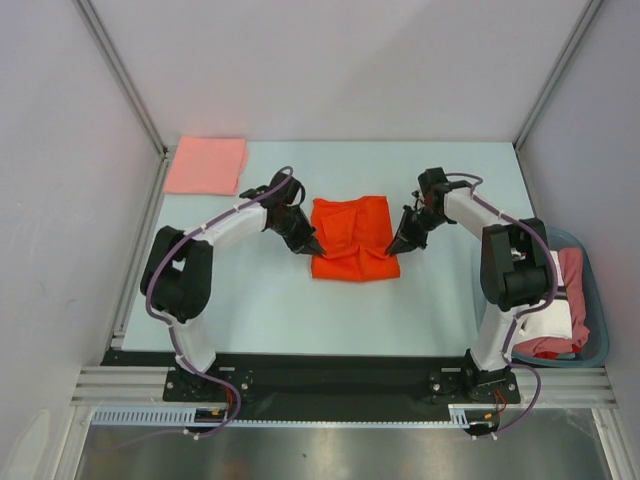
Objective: Fold and stack the t-shirts
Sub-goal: Fold the tshirt
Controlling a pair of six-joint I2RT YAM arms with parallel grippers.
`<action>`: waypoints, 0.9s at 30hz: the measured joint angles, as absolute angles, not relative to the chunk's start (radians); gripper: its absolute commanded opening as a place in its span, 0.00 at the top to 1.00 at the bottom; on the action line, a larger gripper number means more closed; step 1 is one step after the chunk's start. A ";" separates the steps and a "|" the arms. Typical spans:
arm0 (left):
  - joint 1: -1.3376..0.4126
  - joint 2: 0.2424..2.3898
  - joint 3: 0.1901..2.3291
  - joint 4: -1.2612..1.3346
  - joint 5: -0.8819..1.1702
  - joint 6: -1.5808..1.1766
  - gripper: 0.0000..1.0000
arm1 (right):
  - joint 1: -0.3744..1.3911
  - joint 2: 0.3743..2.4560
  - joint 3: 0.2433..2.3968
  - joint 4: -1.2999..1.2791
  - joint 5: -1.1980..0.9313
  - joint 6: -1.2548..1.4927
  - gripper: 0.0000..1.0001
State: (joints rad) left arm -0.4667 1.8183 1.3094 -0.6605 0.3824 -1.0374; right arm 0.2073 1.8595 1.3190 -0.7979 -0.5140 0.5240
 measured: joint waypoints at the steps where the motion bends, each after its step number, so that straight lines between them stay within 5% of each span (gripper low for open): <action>1: -0.461 1.831 1.327 -0.660 0.385 -1.037 0.99 | 0.205 1.878 1.347 -0.799 -0.514 0.522 1.00; 27: -0.287 2.111 1.650 -0.534 0.476 -1.047 0.94 | 0.147 2.298 1.969 -0.836 -0.586 0.579 1.00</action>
